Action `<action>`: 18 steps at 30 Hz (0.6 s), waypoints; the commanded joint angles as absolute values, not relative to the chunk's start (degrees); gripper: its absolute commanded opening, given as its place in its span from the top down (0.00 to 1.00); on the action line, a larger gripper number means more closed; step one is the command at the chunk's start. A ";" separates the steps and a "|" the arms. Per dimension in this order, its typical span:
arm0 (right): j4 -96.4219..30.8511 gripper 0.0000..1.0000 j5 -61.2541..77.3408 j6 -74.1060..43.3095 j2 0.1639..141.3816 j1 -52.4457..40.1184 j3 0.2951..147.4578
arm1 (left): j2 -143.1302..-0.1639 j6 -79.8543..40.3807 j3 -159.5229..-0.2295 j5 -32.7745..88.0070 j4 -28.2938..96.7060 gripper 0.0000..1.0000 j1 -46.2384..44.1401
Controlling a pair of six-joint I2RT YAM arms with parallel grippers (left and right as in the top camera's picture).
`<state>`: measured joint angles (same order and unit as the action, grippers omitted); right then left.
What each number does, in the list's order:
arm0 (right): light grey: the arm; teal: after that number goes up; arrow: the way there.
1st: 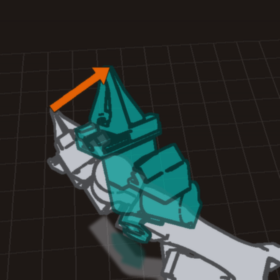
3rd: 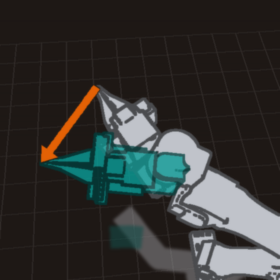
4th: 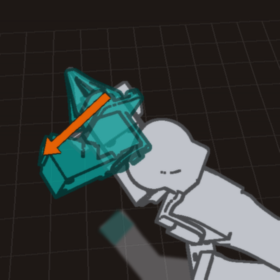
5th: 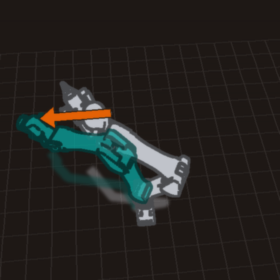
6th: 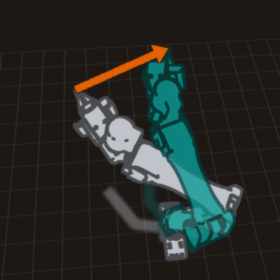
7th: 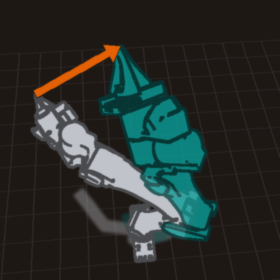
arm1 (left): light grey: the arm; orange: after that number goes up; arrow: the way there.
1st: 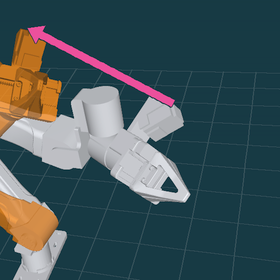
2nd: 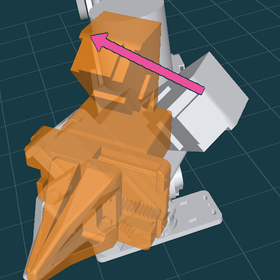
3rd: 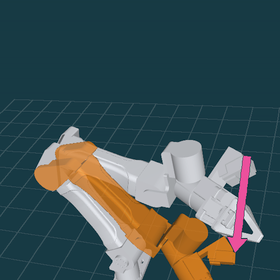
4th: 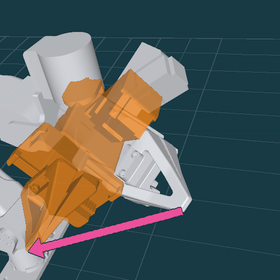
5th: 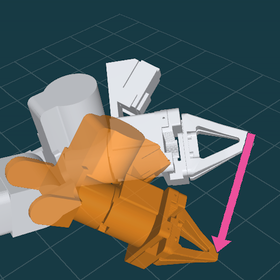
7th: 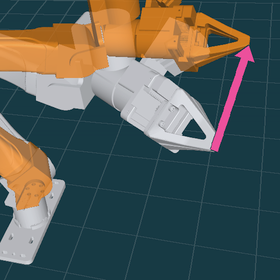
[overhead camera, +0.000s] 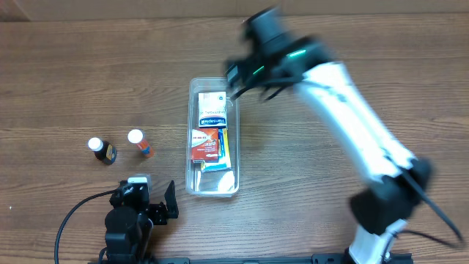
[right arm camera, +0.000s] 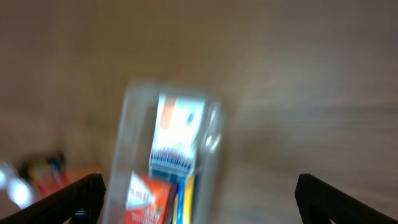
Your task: Pack container
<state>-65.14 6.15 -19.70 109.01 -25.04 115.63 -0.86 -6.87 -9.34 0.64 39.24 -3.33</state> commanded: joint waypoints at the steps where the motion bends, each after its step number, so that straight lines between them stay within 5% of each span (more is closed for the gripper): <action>1: -65.78 0.00 10.09 -22.65 97.32 -12.45 119.31 | -0.51 -6.39 -9.19 0.03 39.20 0.00 -3.01; 5: -69.97 0.00 15.75 -22.94 96.29 -3.01 119.28 | -0.51 -6.44 -9.19 0.08 35.94 0.00 -3.01; 11: -71.72 0.00 15.70 -22.92 96.36 -2.22 119.28 | -1.89 -9.45 -14.06 -0.84 23.70 0.00 -3.01; 15: -71.72 0.00 15.70 -22.94 96.36 -2.22 119.28 | -24.32 -13.26 -40.86 -13.76 41.04 0.00 -2.83; 18: -71.72 0.00 15.70 -22.92 96.36 -2.22 119.28 | -45.10 -10.85 -63.68 -10.07 51.66 0.00 -1.30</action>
